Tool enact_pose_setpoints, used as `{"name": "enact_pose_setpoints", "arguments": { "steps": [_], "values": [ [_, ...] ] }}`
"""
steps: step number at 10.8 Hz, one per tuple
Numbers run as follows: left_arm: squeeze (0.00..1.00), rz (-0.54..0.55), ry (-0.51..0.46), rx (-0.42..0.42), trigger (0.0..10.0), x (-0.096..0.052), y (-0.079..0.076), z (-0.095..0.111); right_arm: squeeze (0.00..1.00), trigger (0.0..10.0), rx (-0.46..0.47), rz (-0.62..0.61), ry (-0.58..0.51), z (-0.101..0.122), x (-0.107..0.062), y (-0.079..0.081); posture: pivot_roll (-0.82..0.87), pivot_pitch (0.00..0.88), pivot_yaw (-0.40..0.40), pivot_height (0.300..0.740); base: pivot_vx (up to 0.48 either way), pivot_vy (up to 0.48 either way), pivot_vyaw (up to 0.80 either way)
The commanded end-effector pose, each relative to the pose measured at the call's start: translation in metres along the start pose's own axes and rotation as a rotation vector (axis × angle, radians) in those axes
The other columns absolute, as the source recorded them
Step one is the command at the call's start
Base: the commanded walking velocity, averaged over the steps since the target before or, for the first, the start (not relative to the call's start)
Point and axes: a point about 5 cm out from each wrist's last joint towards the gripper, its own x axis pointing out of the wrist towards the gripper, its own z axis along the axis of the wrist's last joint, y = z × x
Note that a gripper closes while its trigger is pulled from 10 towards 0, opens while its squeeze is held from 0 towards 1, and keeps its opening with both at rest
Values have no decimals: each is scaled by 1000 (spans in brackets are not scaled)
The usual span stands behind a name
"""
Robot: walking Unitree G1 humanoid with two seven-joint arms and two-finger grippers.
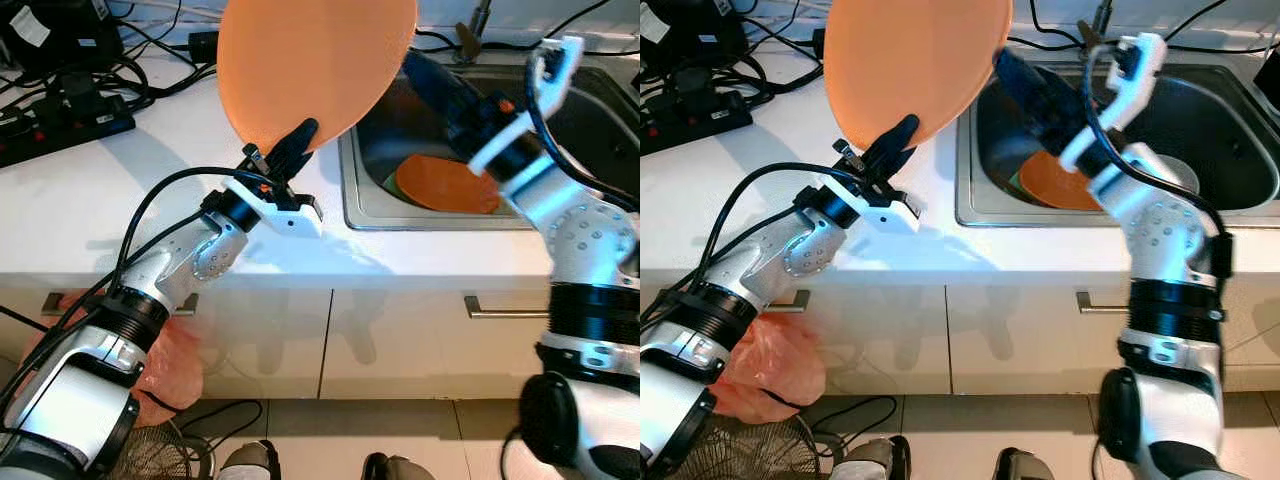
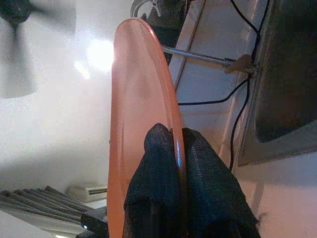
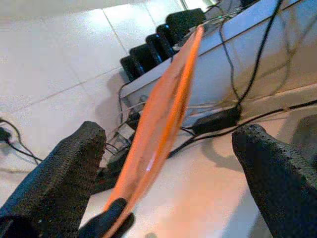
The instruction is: Kitchen organization
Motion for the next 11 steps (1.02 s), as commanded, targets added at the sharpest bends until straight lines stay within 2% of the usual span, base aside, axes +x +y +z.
{"name": "enact_pose_setpoints", "arguments": {
  "steps": [1,2,3,4,5,7,8,9,11],
  "values": [
    [0,84,-48,1,0,13,16,7,1000,10000,-4,27,-13,4,7,6,58,130,9,740,0,0,0],
    [0,94,-59,-3,0,14,17,9,1000,10000,3,28,-14,2,9,7,60,131,9,740,0,0,0],
    [0,97,-71,-8,0,15,17,11,843,10000,15,30,-18,1,12,7,60,132,10,740,0,0,0],
    [0,98,-78,-13,0,15,17,13,569,10000,21,29,-24,1,14,7,59,133,11,740,0,0,0],
    [0,98,-84,-18,0,15,16,15,39,10000,27,28,-32,1,16,7,57,134,13,740,0,0,0],
    [0,113,-113,-35,0,15,15,22,0,10000,60,6,-52,-1,22,4,57,127,12,740,0,0,0],
    [0,116,-126,-39,0,15,14,24,0,4000,69,-10,-61,0,24,2,56,118,14,740,0,0,0],
    [0,115,-132,-40,0,15,13,26,0,0,72,-32,-64,0,25,-1,56,112,17,740,0,0,0],
    [0,111,-144,-43,0,14,12,28,0,0,80,-60,-75,2,28,-4,57,106,19,740,0,0,0]
  ]
}}
